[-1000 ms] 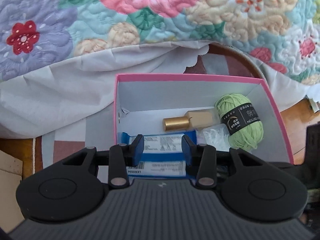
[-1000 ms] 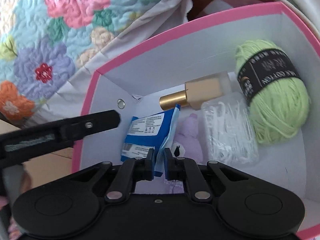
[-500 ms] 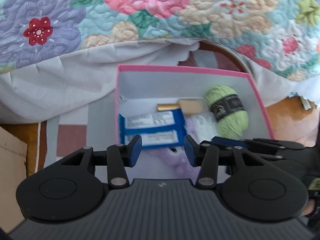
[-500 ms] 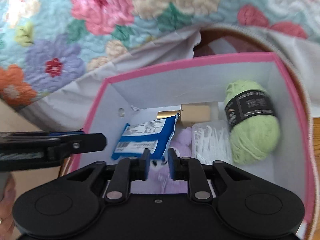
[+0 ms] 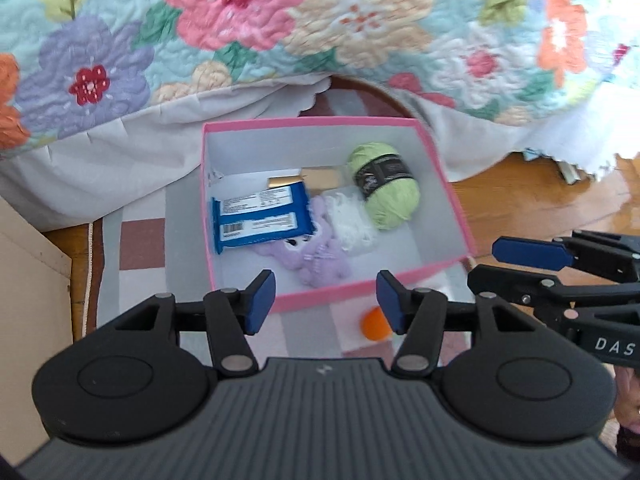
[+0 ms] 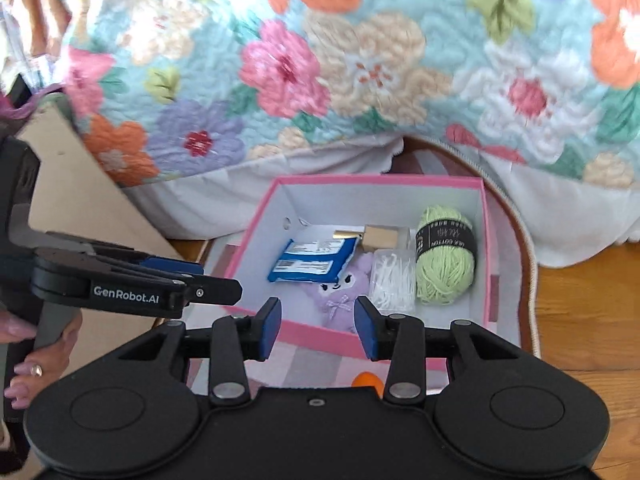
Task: Organize objects
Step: 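Withdraw the left gripper from the box toward the orange sponge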
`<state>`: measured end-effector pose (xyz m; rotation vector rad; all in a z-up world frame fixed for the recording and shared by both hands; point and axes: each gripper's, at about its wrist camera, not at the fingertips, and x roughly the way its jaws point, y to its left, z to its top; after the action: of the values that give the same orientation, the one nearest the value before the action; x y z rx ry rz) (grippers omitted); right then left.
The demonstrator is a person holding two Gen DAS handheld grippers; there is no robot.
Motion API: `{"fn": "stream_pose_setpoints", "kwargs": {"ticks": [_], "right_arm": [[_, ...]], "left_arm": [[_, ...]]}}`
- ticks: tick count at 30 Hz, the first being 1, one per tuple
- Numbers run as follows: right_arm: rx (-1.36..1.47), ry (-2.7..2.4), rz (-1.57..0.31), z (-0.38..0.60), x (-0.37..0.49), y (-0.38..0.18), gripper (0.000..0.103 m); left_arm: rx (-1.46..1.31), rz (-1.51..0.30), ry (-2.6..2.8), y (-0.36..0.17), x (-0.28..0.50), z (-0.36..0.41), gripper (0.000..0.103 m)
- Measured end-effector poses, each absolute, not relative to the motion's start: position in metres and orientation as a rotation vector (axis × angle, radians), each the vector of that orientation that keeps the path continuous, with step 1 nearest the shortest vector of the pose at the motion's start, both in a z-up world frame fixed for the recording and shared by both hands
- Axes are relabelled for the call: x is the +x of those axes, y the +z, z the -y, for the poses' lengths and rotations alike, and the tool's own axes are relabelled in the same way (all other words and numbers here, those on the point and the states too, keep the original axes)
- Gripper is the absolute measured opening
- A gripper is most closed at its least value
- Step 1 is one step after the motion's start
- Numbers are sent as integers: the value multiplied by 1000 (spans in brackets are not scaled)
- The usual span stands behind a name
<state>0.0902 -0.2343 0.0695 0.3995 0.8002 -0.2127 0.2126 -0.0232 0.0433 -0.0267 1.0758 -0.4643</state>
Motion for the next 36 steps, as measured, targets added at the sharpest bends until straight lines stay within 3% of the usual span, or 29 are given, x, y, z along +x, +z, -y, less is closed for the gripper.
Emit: {"fn": "stream_pose_setpoints", "kwargs": {"ticks": [16, 29, 36], "right_arm": [[153, -108, -754, 160, -3, 127, 66], [159, -136, -792, 155, -60, 85, 78], [221, -106, -675, 171, -79, 58, 88]], "left_arm": [[10, -1053, -563, 102, 106, 28, 69], [1, -1115, -614, 60, 70, 50, 70], [-68, -1166, -591, 17, 80, 59, 76]]}}
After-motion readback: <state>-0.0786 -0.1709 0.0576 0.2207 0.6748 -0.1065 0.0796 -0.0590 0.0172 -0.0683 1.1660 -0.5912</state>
